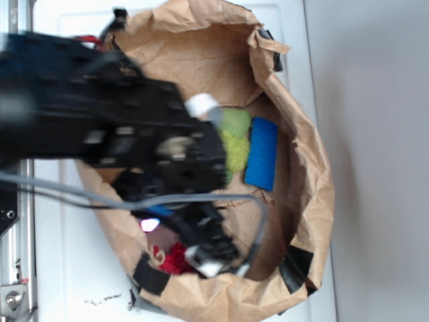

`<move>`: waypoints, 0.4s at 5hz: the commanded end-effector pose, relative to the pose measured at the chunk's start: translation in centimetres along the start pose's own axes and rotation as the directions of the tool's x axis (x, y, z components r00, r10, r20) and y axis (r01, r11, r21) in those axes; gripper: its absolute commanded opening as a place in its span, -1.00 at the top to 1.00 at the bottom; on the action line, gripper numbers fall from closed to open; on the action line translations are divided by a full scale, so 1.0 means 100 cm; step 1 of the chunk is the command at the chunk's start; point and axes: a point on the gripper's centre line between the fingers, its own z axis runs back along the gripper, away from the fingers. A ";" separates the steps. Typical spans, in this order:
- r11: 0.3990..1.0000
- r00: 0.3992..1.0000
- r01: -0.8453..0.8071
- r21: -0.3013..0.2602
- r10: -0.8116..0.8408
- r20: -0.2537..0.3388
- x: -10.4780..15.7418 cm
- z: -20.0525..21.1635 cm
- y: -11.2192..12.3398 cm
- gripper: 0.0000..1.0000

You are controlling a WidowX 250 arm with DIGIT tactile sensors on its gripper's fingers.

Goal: Grab the red paper.

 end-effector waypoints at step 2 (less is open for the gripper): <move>0.998 0.991 0.068 0.018 -0.070 0.117 0.015 -0.013 -0.026 -1.00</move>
